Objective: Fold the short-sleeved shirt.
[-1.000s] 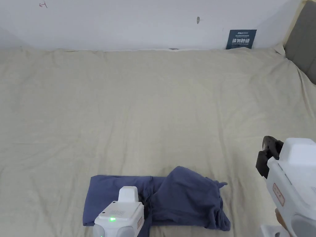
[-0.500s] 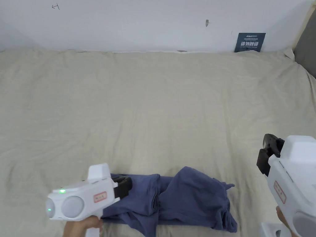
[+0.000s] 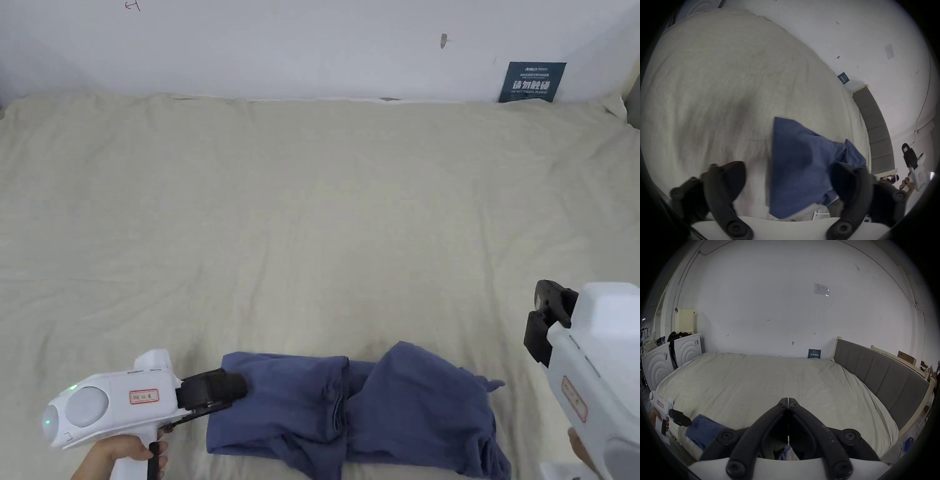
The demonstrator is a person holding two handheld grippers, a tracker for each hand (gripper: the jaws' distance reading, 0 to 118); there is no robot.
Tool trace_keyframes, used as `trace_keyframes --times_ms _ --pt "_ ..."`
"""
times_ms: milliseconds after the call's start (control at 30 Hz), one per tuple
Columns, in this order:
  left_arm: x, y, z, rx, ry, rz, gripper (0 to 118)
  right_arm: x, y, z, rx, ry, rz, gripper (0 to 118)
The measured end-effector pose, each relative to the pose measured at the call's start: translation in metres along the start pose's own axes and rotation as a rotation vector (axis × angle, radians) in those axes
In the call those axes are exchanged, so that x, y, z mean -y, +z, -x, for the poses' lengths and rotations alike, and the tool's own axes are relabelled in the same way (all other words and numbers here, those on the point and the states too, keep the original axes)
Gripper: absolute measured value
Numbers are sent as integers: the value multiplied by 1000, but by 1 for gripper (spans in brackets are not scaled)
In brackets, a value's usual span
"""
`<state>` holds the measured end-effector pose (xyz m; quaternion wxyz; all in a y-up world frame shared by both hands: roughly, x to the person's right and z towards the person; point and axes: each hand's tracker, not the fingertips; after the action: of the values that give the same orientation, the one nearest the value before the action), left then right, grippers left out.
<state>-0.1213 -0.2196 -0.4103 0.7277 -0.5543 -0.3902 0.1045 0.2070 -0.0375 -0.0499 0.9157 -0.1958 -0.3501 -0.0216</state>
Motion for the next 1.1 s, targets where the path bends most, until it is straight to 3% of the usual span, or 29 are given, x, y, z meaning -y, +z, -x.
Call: trace_keyframes --times_ms 33,67,167,367,633,800,967,1100 --pt "1 -7 2 -11 -7 5 74 0 -1 1 1 5 4 2" --pt "4 -12 3 -19 -18 -3 61 0 -2 1 2 9 8 2" --pt "10 -14 -1 1 -97 -41 35 1 -3 0 5 8 15 2" --pt "13 -19 -7 11 -85 -18 13 1 -5 -1 13 2 20 2" --pt "2 36 -21 -37 -113 -130 7 -6 -1 0 3 3 -6 2" --pt "-11 83 -2 -187 -125 -205 7 -10 2 2 -18 4 -28 2" --pt "-5 105 -44 -204 -168 -212 7 -10 6 3 -35 -3 -39 2" --pt "0 96 -111 -122 -263 -191 7 -8 10 1 -43 -6 -42 2"
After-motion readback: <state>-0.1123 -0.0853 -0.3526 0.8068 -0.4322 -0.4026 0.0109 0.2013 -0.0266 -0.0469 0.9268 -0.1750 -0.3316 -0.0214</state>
